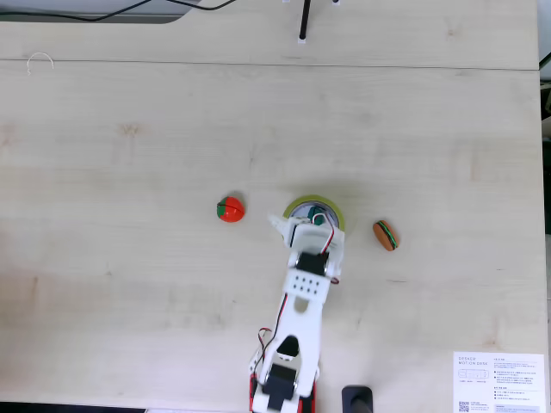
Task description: Grasp a cucumber and put it in the hole.
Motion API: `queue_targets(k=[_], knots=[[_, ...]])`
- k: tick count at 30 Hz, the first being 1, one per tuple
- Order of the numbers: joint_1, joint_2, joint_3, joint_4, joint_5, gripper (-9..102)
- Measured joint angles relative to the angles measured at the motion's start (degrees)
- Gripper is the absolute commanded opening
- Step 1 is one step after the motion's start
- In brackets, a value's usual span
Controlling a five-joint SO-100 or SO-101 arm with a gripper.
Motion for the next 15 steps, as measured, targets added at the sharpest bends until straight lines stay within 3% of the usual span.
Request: queue_targets(k=[15], knots=[[0.00,26.46,13.89,6.06,0.00,33]])
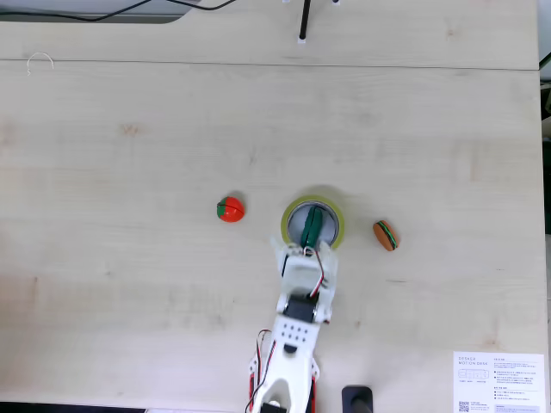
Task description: Grasp a cucumber and put it in the hole.
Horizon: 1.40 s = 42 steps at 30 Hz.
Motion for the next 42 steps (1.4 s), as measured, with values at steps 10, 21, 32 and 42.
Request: queue_targets(k=[10,21,32,42], knots=[[0.00,11.78,11.07,0.09,0.00,31],[0.70,35.33,29.00,1.49,-0.09,30],[2.02,44.30,35.07,5.89,-0.09,29],[2.90,44.30,41.75,5.89,-0.09,24]])
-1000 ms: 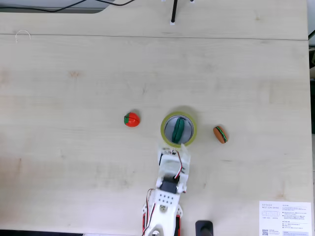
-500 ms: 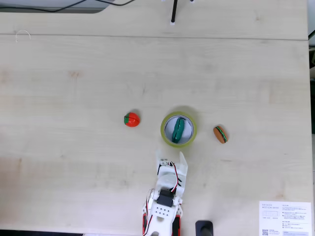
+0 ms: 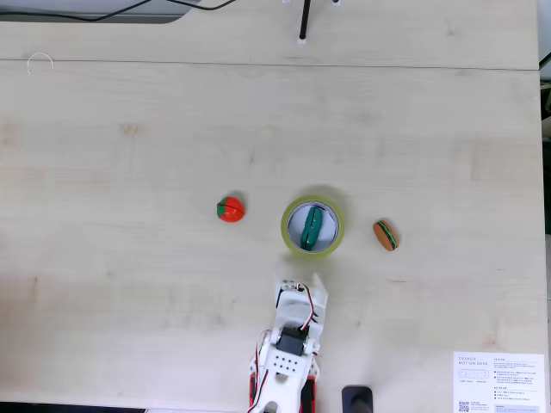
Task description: Grasp a cucumber and put it in the hole.
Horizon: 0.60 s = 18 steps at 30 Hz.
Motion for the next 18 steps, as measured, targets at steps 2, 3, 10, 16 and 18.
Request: queue_targets(k=[2,3,10,16,18], knots=[[0.00,0.00,1.14,0.00,0.00,20],[0.00,0.00,1.49,0.00,0.00,18],[0.00,0.00,1.85,2.72,0.00,11],[0.00,0.00,1.85,5.54,0.00,5],[0.00,0.00,1.85,5.89,0.00,5]])
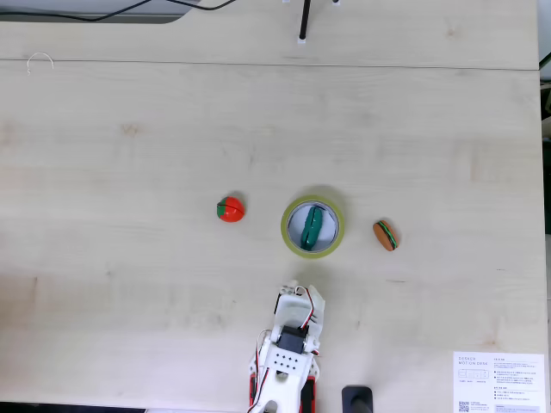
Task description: Grasp a cucumber and put it in the hole.
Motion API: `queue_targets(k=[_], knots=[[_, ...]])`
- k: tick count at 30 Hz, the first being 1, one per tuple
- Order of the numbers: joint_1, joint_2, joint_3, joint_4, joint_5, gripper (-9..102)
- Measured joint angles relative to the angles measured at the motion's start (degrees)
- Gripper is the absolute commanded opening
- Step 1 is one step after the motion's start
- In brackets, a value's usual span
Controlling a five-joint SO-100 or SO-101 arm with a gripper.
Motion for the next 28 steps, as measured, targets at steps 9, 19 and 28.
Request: queue_targets(k=[9,19,28], knots=[[0.00,0.00,0.00,0.09,0.00,0],[0.00,0.00,0.00,0.09,0.00,0],[0.00,0.00,0.00,0.09,0.00,0]])
